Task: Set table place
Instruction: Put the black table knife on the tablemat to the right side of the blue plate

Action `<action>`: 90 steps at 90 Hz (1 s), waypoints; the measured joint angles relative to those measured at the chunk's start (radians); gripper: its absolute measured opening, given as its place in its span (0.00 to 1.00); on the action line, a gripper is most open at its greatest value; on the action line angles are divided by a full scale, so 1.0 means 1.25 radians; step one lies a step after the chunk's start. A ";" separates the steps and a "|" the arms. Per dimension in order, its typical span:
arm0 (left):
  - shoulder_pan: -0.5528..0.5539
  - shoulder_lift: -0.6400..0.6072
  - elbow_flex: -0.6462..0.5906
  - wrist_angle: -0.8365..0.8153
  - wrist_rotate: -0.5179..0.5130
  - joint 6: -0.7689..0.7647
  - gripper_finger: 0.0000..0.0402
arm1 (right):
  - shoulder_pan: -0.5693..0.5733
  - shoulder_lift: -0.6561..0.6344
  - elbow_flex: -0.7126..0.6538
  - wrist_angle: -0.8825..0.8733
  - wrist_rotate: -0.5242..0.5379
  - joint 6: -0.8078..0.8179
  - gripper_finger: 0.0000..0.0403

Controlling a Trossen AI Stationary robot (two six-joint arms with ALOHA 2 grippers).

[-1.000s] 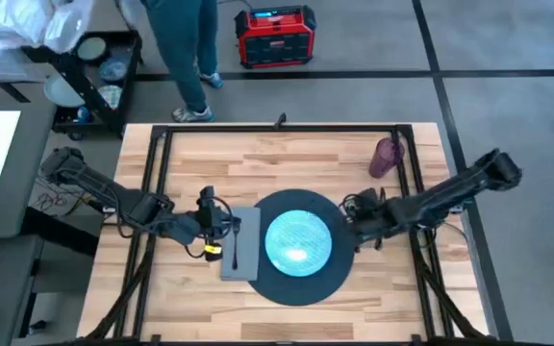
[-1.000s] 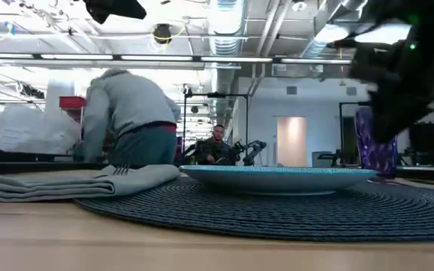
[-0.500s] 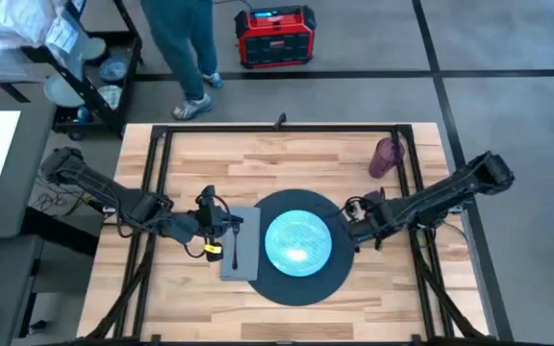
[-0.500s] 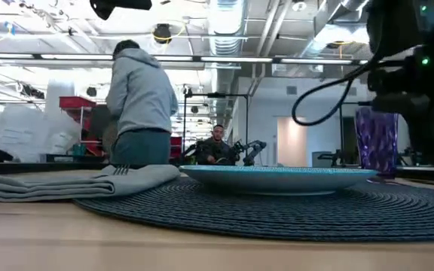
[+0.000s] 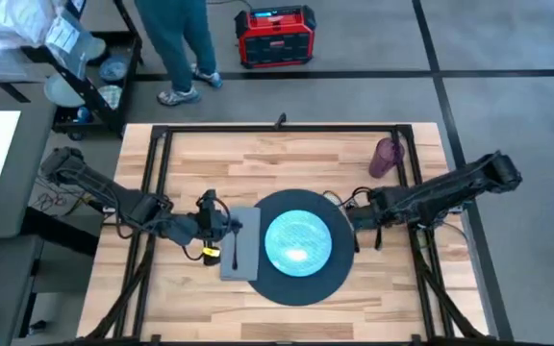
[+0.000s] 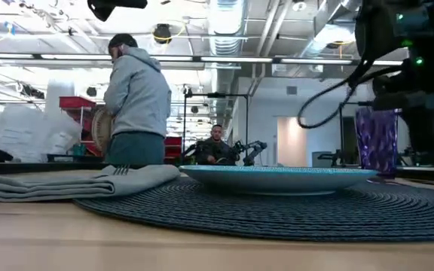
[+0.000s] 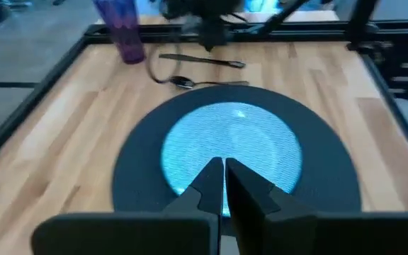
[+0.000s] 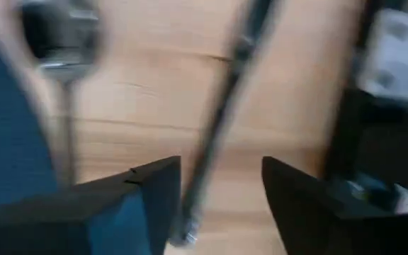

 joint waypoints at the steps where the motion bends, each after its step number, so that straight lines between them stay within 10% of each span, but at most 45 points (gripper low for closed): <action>1: 0.000 0.000 0.000 0.000 0.000 0.000 0.00 | 0.000 -0.003 0.000 -0.005 -0.001 0.004 0.51; 90: -0.011 0.000 0.000 0.022 0.012 0.018 0.00 | -0.087 -0.005 -0.171 0.298 -0.003 0.094 0.39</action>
